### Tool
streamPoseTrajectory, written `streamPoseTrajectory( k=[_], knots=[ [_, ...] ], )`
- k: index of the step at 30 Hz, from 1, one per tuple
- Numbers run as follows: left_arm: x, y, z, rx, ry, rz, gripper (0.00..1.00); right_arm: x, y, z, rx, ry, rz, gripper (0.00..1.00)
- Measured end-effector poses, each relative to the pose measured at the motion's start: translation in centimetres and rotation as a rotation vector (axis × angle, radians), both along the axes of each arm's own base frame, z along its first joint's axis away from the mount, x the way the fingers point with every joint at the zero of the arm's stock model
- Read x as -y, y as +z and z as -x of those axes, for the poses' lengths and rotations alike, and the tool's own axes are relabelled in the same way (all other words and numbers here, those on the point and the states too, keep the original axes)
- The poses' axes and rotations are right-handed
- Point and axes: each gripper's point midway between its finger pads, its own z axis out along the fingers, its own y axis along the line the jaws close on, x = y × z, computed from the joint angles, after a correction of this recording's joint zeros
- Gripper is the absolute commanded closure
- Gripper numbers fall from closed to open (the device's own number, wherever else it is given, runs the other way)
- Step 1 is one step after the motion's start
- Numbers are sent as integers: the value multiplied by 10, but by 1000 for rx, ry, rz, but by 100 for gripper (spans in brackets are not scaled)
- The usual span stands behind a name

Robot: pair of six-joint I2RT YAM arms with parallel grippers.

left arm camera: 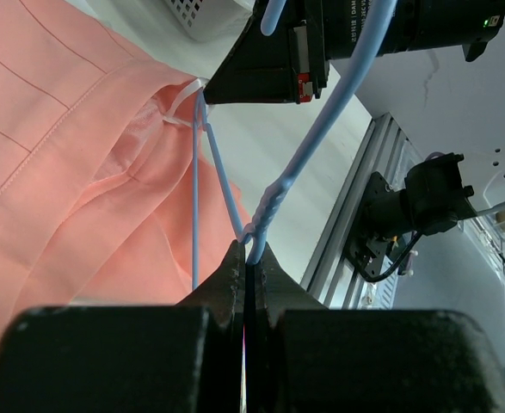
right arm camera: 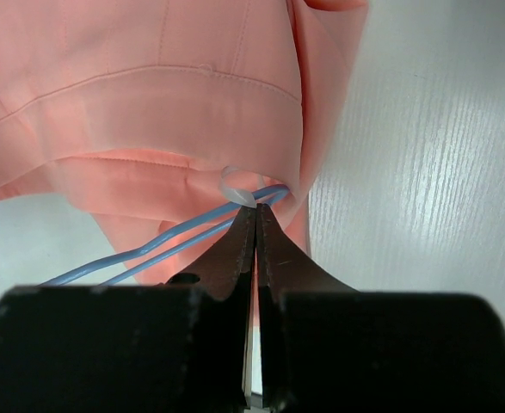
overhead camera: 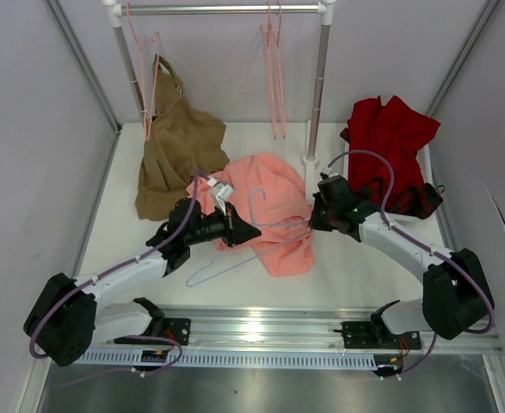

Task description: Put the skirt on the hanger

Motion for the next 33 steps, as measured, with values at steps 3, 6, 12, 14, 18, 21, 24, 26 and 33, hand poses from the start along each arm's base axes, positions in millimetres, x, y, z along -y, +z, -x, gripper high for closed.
streamPoseTrajectory(
  k=[3, 6, 12, 14, 18, 21, 24, 26, 33],
  knots=[
    [0, 1, 1, 1, -3, 2, 100, -1, 2, 2, 3, 5, 1, 100],
    [0, 2, 1, 1, -4, 2, 100, -1, 6, 4, 13, 9, 2, 100],
    [-1, 9, 1, 12, -4, 11, 100, -2, 17, 6, 40, 15, -10, 100],
    [-1, 12, 2, 14, -7, 14, 100, -3, 18, 6, 44, 17, -12, 100],
    [0, 17, 1, 20, -12, 25, 100, -3, 17, 9, 37, 23, -8, 100],
    [3, 17, 0, 15, -18, 36, 100, -4, 16, 11, 32, 28, -3, 100],
    [7, 10, -5, -8, -20, 42, 100, -4, 16, 14, 28, 32, 3, 100],
    [10, 6, -7, -24, -23, 47, 100, -5, 16, 15, 26, 35, 5, 100],
    [23, 1, -20, -56, -29, 62, 100, -7, 16, 19, 24, 50, 9, 100]
  ],
)
